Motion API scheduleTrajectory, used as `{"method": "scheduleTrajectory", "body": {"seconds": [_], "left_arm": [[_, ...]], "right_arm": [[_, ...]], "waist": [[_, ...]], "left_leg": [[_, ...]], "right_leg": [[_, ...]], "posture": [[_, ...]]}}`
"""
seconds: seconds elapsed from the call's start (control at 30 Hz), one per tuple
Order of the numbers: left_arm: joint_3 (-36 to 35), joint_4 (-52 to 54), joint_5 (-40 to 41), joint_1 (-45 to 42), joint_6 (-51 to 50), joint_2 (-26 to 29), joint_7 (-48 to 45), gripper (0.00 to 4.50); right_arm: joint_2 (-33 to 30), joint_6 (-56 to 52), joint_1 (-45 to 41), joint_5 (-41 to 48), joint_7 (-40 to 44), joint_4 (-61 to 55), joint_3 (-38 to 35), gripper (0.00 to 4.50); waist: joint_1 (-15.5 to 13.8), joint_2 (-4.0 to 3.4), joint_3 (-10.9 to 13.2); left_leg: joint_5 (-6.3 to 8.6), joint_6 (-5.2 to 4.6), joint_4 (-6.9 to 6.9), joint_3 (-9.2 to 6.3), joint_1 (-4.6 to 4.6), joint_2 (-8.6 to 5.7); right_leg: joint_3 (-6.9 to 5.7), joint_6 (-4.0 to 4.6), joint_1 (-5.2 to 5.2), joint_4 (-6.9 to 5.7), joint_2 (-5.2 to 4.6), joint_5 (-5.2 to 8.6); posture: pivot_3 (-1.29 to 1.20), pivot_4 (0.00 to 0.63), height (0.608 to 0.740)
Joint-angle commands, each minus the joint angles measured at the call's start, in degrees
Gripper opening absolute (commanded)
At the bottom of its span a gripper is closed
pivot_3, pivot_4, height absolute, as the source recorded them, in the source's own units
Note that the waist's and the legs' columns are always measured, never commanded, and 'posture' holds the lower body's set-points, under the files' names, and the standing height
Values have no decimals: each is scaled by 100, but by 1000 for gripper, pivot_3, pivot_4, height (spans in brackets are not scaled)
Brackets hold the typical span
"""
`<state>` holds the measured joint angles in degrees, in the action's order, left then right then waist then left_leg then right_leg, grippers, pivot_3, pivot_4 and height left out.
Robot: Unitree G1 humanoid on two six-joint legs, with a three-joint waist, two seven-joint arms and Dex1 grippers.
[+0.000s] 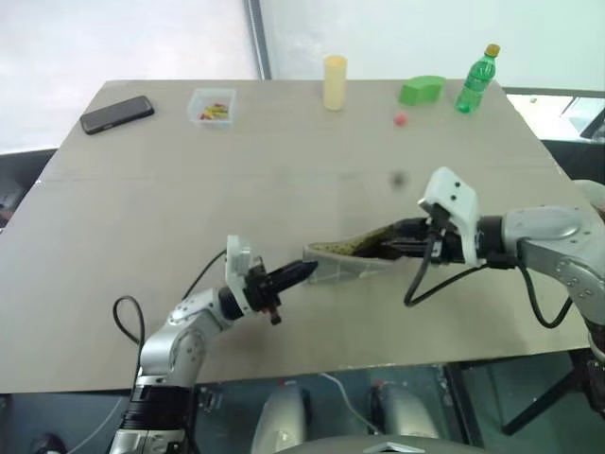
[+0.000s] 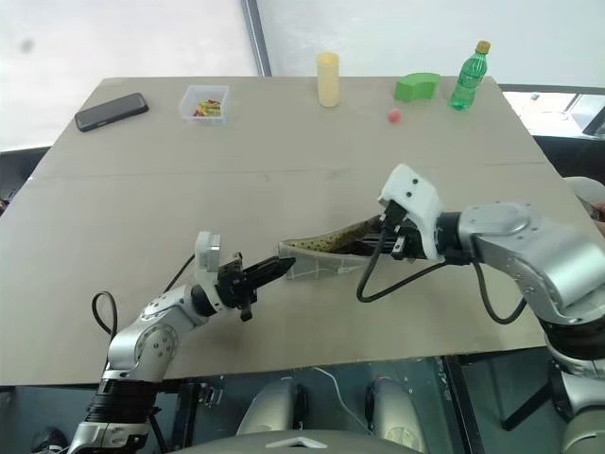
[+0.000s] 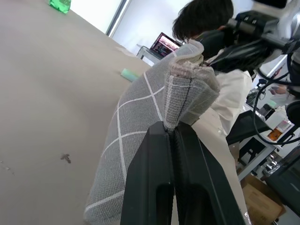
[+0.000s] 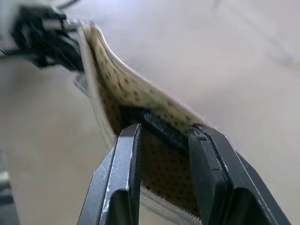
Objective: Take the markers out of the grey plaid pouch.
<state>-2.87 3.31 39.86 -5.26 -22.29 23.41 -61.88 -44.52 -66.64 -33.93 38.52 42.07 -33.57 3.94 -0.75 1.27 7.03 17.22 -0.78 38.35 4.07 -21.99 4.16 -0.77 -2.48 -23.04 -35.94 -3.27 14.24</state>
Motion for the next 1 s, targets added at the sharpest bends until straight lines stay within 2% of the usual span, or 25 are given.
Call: {"method": "scheduleTrajectory", "body": {"seconds": [0.03,0.3,0.57,0.73,0.77,0.87,1.0], "left_arm": [[-75,-88,-64,44,164,14,-116,0],[-83,-67,68,12,13,19,-153,0],[-157,299,432,-45,-515,-4,31,0],[-166,543,619,-90,-810,-42,165,0],[-182,567,663,-95,-875,-33,184,0],[-196,609,719,-96,-1003,25,189,0],[-190,552,772,-151,-1187,106,131,0]], "right_arm": [[-10,-91,48,94,-66,-150,15,1591],[412,528,-79,-884,-364,845,1137,1591],[639,2660,-112,-2915,-397,1361,2686,1591],[961,3464,-86,-3552,-385,1720,2811,1591],[1015,3585,-85,-3642,-392,1763,2781,2091],[1180,3882,-81,-3873,-473,1896,2667,3177],[1368,4532,-66,-4287,-548,2218,2729,3177]], "waist": [[1,0,0],[10,-1,0],[17,0,0],[9,-1,0],[5,-1,0],[9,-1,1],[10,-1,1]], "left_leg": [[0,0,0,0,0,0],[10,-17,1,2,1,0],[-1,2,1,2,1,0],[-2,3,3,3,-1,0],[-2,3,3,3,-1,0],[-2,4,3,4,-1,0],[-3,4,2,3,0,0]], "right_leg": [[0,0,0,0,0,0],[1,0,0,-4,0,0],[1,0,-3,-4,1,0],[1,0,-3,-3,1,0],[1,0,-3,-3,1,0],[1,0,-3,-3,1,0],[0,0,-3,-5,1,0]], "posture": [[0,150,740],[0,150,740],[0,150,740],[0,150,740],[0,150,740],[0,150,740],[0,150,740]]}}
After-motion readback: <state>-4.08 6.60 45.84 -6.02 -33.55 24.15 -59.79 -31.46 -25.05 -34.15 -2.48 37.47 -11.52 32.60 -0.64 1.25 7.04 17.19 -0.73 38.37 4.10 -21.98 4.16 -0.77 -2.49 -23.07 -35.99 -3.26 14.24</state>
